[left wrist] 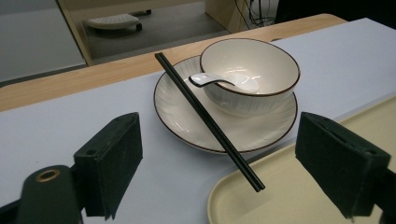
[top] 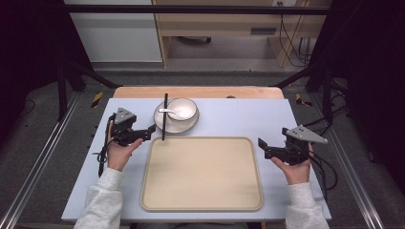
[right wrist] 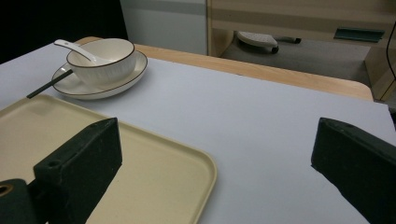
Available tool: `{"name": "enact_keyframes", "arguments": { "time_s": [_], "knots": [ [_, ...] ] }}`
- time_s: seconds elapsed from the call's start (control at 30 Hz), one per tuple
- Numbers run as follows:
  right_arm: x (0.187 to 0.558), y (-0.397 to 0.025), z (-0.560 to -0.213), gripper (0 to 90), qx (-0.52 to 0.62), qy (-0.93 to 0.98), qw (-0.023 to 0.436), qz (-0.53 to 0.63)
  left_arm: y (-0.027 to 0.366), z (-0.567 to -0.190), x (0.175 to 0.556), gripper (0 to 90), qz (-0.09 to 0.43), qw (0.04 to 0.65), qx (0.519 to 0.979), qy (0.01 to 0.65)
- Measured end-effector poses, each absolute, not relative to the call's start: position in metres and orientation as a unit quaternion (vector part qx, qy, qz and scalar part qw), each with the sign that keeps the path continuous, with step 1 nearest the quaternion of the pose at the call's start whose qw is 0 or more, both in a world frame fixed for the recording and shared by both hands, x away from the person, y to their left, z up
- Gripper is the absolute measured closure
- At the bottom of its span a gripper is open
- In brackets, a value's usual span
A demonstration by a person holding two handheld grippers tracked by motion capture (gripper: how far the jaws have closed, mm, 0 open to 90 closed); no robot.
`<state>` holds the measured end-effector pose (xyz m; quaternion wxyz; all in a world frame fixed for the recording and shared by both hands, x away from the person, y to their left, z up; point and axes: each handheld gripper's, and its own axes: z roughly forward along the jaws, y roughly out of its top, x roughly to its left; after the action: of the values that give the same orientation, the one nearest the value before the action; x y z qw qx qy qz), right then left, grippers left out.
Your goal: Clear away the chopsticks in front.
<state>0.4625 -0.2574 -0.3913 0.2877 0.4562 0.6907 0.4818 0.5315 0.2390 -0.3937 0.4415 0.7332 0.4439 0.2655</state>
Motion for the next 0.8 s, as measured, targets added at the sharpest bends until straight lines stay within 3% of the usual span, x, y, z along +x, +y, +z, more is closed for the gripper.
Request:
{"name": "enact_keyframes", "arguments": {
  "time_s": [0.8],
  "knots": [
    [0.465, -0.255, -0.394, 2.7, 0.455, 0.694, 0.283, 0.481, 0.214, -0.423, 0.582, 30.3, 0.254, 0.388, 0.759, 0.456]
  ]
}}
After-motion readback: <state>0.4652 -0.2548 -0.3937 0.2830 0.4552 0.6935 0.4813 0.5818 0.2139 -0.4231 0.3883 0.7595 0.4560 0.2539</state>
